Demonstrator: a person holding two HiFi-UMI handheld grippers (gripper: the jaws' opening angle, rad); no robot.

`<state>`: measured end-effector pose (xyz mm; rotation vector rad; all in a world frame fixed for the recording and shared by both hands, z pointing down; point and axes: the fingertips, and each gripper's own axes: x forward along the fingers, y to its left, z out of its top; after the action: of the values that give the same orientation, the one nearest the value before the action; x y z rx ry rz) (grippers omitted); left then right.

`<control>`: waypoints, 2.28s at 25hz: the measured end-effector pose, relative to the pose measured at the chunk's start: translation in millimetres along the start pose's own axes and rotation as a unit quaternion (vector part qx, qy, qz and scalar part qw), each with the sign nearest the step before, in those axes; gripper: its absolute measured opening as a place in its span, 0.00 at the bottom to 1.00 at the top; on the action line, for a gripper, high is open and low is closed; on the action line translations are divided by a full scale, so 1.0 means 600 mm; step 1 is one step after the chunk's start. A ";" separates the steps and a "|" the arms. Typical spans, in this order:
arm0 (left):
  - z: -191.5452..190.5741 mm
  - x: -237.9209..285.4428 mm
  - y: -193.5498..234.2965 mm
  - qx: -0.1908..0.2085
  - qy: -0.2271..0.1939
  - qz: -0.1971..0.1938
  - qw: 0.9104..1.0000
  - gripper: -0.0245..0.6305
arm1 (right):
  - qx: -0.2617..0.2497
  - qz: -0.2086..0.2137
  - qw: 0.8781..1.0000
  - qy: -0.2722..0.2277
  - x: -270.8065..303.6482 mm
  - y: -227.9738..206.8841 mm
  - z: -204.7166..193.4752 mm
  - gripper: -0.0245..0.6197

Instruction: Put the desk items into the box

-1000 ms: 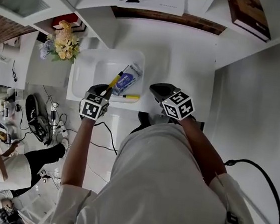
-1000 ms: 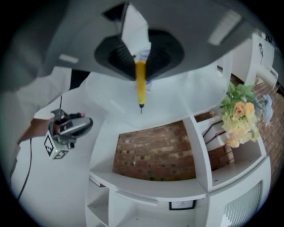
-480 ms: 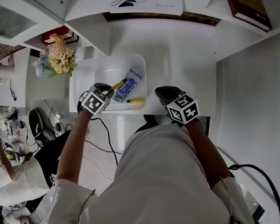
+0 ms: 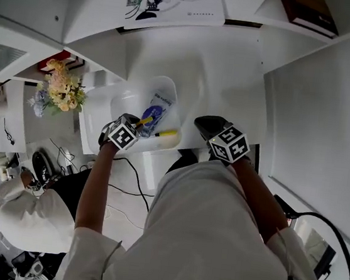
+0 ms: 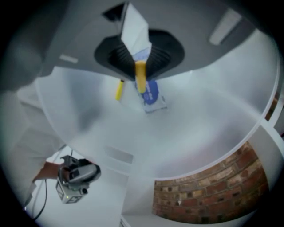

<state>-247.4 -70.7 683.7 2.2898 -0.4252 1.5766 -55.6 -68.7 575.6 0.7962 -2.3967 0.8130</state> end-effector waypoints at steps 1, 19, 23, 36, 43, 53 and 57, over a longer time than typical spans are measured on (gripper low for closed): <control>0.000 0.002 0.001 0.005 0.002 0.000 1.000 0.15 | 0.002 0.000 1.000 0.002 0.002 0.000 -0.002 0.04; 0.033 -0.061 0.029 -0.023 -0.062 0.056 0.996 0.22 | 0.001 0.010 1.000 0.002 0.019 0.018 -0.001 0.04; 0.060 -0.095 0.030 -0.042 -0.100 0.079 0.991 0.21 | -0.003 0.005 1.000 -0.001 0.011 0.021 -0.001 0.04; 0.077 -0.168 -0.018 -0.186 -0.227 0.145 0.945 0.04 | -0.008 0.000 1.000 -0.026 -0.019 0.031 0.006 0.04; 0.078 -0.199 -0.060 -0.261 -0.287 0.208 0.898 0.04 | -0.032 0.035 0.999 -0.027 -0.029 0.037 0.008 0.04; 0.105 -0.212 -0.142 -0.316 -0.311 0.243 0.863 0.04 | -0.067 0.089 0.994 -0.018 -0.053 0.045 0.003 0.04; 0.107 -0.203 -0.182 -0.344 -0.320 0.246 0.847 0.04 | -0.075 0.104 0.991 -0.020 -0.063 0.046 0.004 0.04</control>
<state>-189.3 7.4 537.2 2.1021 -1.5588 0.5506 -47.5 -38.3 540.8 0.5135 -2.5733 0.6884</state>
